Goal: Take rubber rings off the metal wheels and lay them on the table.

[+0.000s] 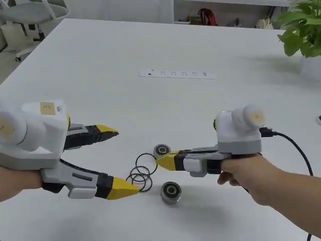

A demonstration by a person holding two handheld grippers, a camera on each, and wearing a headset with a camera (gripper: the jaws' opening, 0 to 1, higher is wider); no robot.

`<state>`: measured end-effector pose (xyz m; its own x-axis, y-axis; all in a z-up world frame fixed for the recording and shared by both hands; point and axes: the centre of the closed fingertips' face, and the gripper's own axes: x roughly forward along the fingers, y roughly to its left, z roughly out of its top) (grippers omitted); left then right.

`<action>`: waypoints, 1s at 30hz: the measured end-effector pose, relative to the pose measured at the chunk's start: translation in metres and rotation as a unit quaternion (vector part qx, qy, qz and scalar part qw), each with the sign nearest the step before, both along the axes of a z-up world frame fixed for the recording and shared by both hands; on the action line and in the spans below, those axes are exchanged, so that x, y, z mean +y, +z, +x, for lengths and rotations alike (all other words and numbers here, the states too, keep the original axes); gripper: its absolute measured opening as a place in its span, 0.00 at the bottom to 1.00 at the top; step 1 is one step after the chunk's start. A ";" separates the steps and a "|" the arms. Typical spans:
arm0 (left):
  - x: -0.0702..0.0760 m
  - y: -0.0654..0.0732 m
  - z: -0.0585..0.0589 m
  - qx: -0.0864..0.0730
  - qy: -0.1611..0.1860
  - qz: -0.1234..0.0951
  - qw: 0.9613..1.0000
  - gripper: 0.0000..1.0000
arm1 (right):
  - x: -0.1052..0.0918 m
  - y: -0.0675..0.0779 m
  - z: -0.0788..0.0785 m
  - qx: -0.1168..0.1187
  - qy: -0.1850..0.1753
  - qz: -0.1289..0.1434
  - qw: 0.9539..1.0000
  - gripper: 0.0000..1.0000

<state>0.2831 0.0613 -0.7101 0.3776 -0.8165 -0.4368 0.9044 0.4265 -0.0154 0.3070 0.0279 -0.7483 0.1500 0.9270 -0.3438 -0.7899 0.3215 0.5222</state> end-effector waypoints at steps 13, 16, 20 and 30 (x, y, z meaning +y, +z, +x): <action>0.006 -0.004 -0.008 0.000 0.002 0.007 1.000 0.84 | 0.014 -0.022 -0.027 -0.001 0.051 -0.037 0.998 0.00; 0.008 -0.004 -0.008 0.002 0.004 0.006 1.000 0.85 | 0.015 -0.025 -0.030 -0.005 0.060 -0.047 0.997 0.00; 0.011 -0.005 -0.007 0.003 0.008 0.006 1.000 0.85 | 0.016 -0.029 -0.030 -0.010 0.064 -0.056 0.996 0.00; 0.013 -0.008 -0.010 0.008 0.011 0.005 1.000 0.85 | 0.018 -0.043 -0.033 -0.022 0.079 -0.095 0.992 0.00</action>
